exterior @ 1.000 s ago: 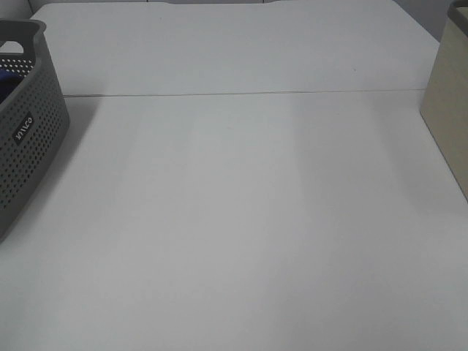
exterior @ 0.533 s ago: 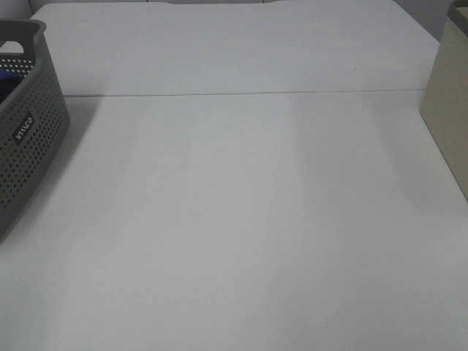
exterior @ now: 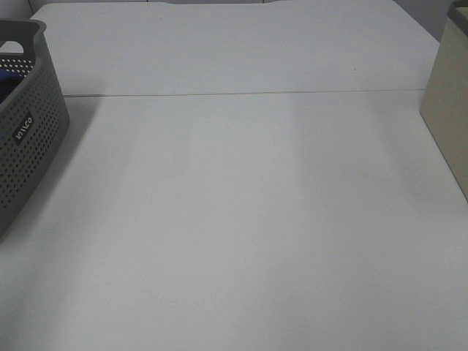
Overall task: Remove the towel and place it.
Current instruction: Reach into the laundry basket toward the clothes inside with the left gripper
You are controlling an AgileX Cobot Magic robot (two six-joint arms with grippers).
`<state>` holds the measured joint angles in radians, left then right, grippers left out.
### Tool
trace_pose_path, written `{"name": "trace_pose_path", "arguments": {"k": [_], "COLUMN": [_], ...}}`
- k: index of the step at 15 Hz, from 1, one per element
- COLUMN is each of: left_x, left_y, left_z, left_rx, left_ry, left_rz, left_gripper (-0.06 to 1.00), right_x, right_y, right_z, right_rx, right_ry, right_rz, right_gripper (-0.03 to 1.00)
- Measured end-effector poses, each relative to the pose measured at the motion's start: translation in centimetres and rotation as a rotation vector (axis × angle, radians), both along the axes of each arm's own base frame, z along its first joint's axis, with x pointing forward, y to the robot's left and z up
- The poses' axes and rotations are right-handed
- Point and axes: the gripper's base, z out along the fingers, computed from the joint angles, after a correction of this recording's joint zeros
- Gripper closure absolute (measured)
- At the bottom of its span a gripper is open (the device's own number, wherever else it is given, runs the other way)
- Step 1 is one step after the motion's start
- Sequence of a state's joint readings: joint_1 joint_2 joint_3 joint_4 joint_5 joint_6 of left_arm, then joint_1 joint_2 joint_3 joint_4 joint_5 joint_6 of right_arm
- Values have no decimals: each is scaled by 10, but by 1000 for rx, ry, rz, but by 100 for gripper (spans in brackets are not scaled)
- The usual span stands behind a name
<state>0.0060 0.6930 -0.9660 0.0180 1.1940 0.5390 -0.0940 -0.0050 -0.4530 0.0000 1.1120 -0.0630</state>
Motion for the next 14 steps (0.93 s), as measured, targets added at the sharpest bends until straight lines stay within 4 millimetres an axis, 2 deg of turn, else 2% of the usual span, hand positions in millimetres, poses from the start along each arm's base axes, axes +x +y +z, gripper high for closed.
{"name": "trace_pose_path", "arguments": {"k": [2, 3, 4, 5, 8, 9, 11, 14], "left_x": [39, 48, 67, 109, 178, 190, 235, 281], "left_y": [3, 4, 4, 7, 22, 25, 32, 35], "left_z": [9, 11, 13, 12, 5, 6, 8, -8], "left_rx": [112, 132, 160, 220, 482, 520, 588, 633], "left_ry": [71, 85, 116, 171, 286, 295, 290, 323], "left_rz": [-81, -97, -128, -180, -269, -278, -276, -337], "left_gripper": [-4, -4, -4, -4, -4, -4, -3, -3], "right_x": [0, 0, 0, 0, 0, 0, 0, 0], "right_y": [0, 0, 0, 0, 0, 0, 0, 0], "right_z": [0, 0, 0, 0, 0, 0, 0, 0], "right_rx": [0, 0, 0, 0, 0, 0, 0, 0], "right_ry": [0, 0, 0, 0, 0, 0, 0, 0], "right_rz": [0, 0, 0, 0, 0, 0, 0, 0], "right_gripper": [29, 29, 29, 29, 29, 29, 29, 29]}}
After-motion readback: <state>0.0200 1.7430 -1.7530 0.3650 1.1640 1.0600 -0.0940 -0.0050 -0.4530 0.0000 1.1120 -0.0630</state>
